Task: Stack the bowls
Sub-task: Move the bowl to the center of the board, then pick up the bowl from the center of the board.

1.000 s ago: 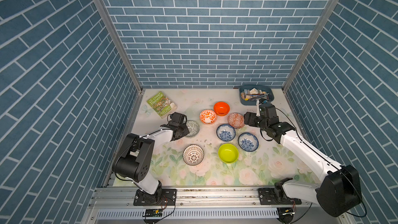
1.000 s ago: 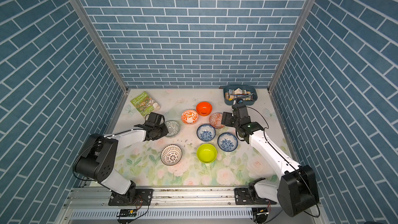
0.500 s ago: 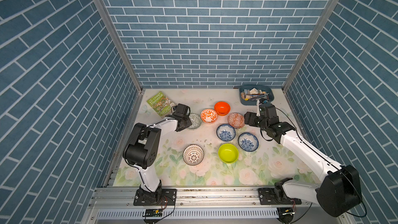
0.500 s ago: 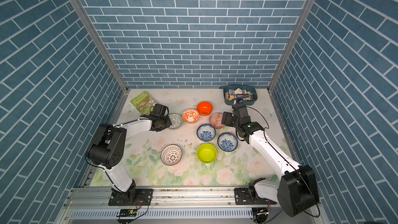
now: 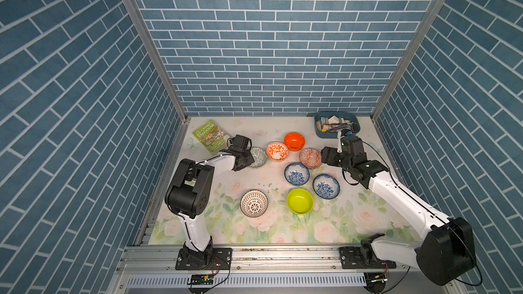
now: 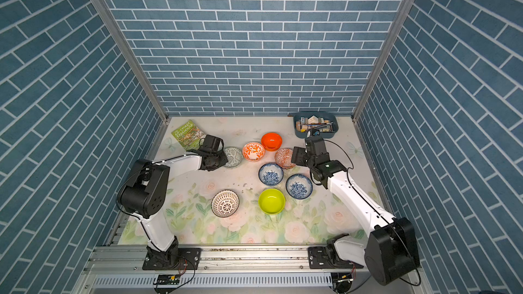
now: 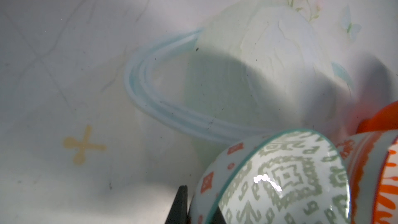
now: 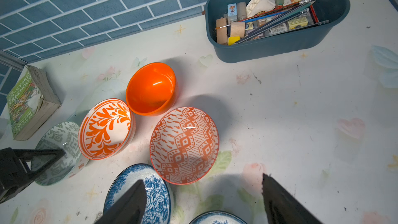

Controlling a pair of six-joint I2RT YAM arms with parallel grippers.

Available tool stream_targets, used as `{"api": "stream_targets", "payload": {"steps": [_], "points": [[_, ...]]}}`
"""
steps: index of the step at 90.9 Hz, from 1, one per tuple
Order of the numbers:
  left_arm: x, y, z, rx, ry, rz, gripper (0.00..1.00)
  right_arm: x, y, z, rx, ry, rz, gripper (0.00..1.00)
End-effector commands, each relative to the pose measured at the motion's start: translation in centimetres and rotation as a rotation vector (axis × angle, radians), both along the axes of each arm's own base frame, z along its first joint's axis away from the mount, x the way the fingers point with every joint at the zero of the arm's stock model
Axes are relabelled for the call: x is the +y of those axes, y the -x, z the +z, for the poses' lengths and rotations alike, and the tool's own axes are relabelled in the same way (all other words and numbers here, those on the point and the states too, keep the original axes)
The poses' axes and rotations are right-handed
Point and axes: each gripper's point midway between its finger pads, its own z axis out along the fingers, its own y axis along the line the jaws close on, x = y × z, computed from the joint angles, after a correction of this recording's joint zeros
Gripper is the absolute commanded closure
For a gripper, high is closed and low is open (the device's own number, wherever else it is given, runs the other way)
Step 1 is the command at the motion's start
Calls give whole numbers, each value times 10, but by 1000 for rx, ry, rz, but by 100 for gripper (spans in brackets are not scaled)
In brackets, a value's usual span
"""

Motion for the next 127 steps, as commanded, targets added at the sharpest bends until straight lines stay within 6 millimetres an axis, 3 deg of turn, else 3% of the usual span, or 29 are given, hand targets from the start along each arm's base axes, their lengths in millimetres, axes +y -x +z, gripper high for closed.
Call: {"api": "stream_targets", "payload": {"steps": [1,15,43,71,101,110,127], "points": [[-4,26,-19,80,-1,-30,87,-1,2,5,-19,-5,-4,14],[-9,22,-16,63,16,-43,69,0,4,7,-20,-18,-2,14],[-1,25,3,29,-18,-47,1,-2,19,8,-19,-41,18,12],[20,48,48,-32,-62,-18,0,-2,37,12,-22,-88,41,11],[33,107,59,-57,-37,-39,0,8,43,4,47,-87,107,11],[29,122,66,-74,-33,-70,0,9,43,3,54,-85,113,11],[15,156,54,-41,-34,-132,0,14,45,-8,78,-102,127,11]]}}
